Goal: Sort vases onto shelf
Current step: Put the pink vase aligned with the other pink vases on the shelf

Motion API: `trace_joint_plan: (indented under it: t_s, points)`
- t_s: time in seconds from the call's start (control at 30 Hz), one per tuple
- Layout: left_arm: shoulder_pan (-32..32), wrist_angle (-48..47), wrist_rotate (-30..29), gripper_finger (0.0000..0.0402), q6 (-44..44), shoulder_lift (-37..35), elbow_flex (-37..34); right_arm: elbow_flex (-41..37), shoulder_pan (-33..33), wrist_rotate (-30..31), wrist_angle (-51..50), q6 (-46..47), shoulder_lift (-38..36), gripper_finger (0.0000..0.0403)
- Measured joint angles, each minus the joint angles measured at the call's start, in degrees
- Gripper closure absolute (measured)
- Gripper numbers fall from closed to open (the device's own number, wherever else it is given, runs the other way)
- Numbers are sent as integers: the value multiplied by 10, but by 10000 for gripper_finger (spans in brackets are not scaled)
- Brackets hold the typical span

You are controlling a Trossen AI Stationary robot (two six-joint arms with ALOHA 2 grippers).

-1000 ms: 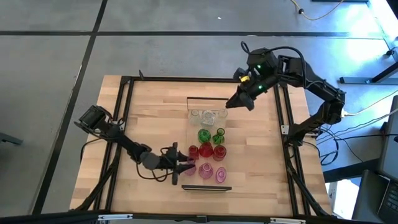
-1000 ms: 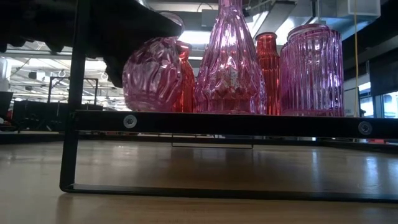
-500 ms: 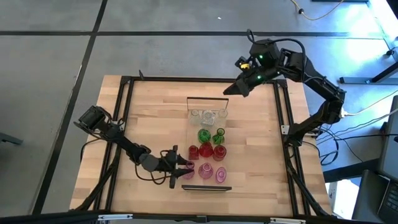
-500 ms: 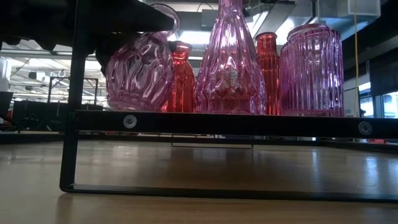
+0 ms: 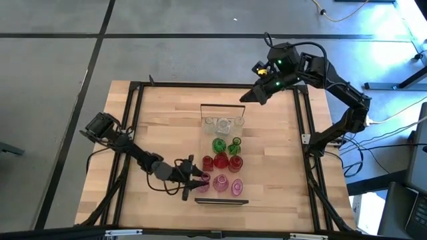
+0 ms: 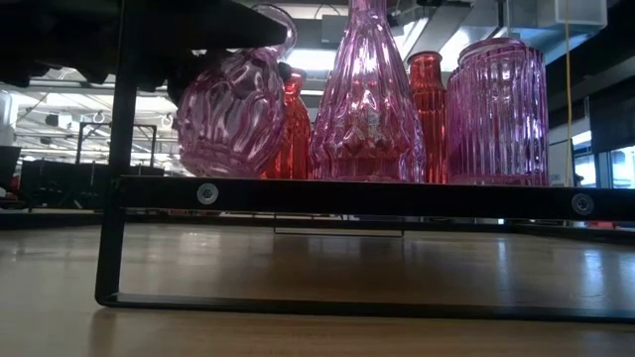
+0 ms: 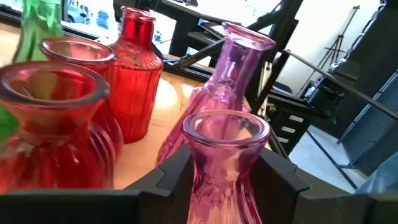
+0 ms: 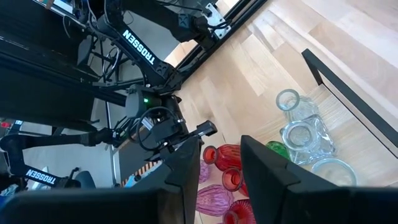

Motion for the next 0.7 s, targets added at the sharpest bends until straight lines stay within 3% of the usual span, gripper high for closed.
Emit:
trace_joint_plan:
  t_s: [0.7]
  points:
    - [25, -10, 64, 266, 12, 0, 0, 0, 0, 0, -14, -1, 0, 295]
